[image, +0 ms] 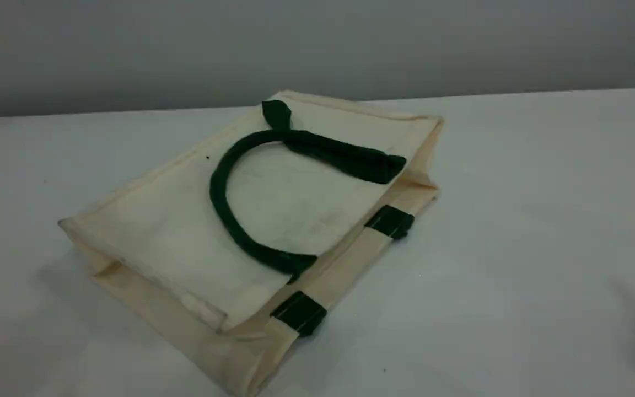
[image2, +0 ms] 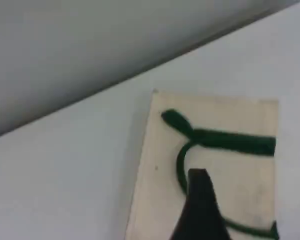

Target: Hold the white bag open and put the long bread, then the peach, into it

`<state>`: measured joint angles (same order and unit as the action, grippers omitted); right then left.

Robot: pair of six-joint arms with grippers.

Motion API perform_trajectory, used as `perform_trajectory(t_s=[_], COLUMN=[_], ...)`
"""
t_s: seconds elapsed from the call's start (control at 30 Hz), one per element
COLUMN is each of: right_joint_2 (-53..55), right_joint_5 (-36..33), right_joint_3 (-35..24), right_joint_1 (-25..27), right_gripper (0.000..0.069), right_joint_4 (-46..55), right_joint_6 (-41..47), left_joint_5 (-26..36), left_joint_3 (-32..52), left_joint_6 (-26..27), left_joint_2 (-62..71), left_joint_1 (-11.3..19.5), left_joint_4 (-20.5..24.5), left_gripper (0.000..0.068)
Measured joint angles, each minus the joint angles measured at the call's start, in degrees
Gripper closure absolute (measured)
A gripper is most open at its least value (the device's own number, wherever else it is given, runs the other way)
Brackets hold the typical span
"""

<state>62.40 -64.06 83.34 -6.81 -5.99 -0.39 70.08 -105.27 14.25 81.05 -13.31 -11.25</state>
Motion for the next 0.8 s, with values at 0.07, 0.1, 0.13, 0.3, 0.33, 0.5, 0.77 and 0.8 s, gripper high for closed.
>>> perform_trajectory(t_s=[0.07, 0.1, 0.13, 0.3, 0.33, 0.5, 0.77, 0.8], right_joint_2=[-3.5, -5.5, -7.4, -16.6, -18.6, -28.5, -44.8, -47.0], right_joint_5=[-2.8, -4.0, -5.4, -6.1, -6.1, -6.0, -6.0, -6.0], right_joint_3=[0.0, -0.1, -0.1, -1.0, -1.5, -6.0, -17.3, -18.7], right_joint_1=[0.0, 0.0, 0.0, 0.0, 0.0, 0.0, 0.0, 0.0], right_gripper=[0.0102, 0.0102, 0.0102, 0.0102, 0.0102, 0.0102, 0.0102, 0.0102], right_joint_4=[0.0, 0.0, 0.0, -0.9, -1.1, -1.5, -1.6, -1.3], right_joint_6=[0.4, 0.4, 1.2, 3.8, 4.1, 5.3, 5.4, 5.3], left_joint_5=[0.0, 0.0, 0.0, 0.0, -0.1, -0.1, 0.0, 0.0], left_joint_3=[3.5, 5.0, 6.8, 16.2, 17.9, 27.7, 42.4, 44.1], left_joint_6=[0.0, 0.0, 0.0, -1.2, -1.4, -1.5, -2.9, -3.5], left_joint_2=[-3.1, -4.4, -6.1, -15.2, -16.9, -27.7, -48.5, -51.0], left_joint_1=[0.0, 0.0, 0.0, 0.0, 0.0, 0.0, 0.0, 0.0], left_joint_4=[0.9, 0.9, 0.9, 0.7, 0.7, 0.7, 0.7, 0.7], left_gripper=[0.0215, 0.0215, 0.0215, 0.0215, 0.0215, 0.0215, 0.0215, 0.0215])
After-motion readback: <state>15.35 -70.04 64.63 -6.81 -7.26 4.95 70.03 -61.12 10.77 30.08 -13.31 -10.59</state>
